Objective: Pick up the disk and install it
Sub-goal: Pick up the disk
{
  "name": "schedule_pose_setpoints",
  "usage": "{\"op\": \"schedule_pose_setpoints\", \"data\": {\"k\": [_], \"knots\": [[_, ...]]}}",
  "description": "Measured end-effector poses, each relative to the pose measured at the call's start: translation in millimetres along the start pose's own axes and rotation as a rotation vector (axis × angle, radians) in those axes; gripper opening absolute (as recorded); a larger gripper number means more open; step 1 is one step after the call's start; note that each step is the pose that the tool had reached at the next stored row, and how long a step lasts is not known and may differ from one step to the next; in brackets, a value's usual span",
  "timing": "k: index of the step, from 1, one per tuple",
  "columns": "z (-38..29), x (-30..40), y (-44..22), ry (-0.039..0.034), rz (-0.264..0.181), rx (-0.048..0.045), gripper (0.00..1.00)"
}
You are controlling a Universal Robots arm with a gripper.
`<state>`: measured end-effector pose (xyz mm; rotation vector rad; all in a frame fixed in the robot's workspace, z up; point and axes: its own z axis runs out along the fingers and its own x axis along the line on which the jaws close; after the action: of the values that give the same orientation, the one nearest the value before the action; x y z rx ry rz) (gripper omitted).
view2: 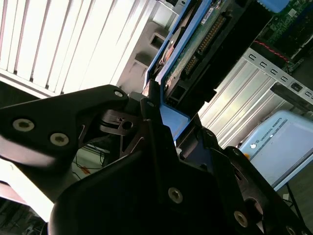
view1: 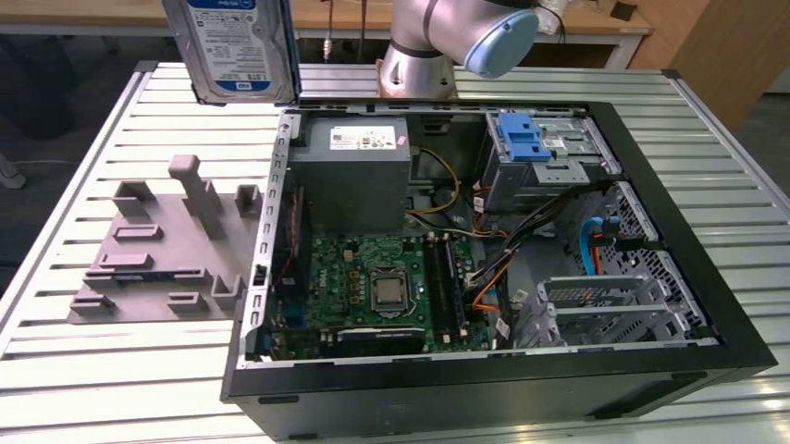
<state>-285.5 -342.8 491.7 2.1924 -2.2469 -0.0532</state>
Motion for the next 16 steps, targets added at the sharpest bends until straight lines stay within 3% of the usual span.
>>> {"op": "schedule_pose_setpoints", "data": {"k": [1,16], "knots": [[-0.5,-0.5,-19.1,0.0,0.0,0.0,0.36],[-0.6,-0.6,-24.6,0.0,0.0,0.0001,0.36]]}}
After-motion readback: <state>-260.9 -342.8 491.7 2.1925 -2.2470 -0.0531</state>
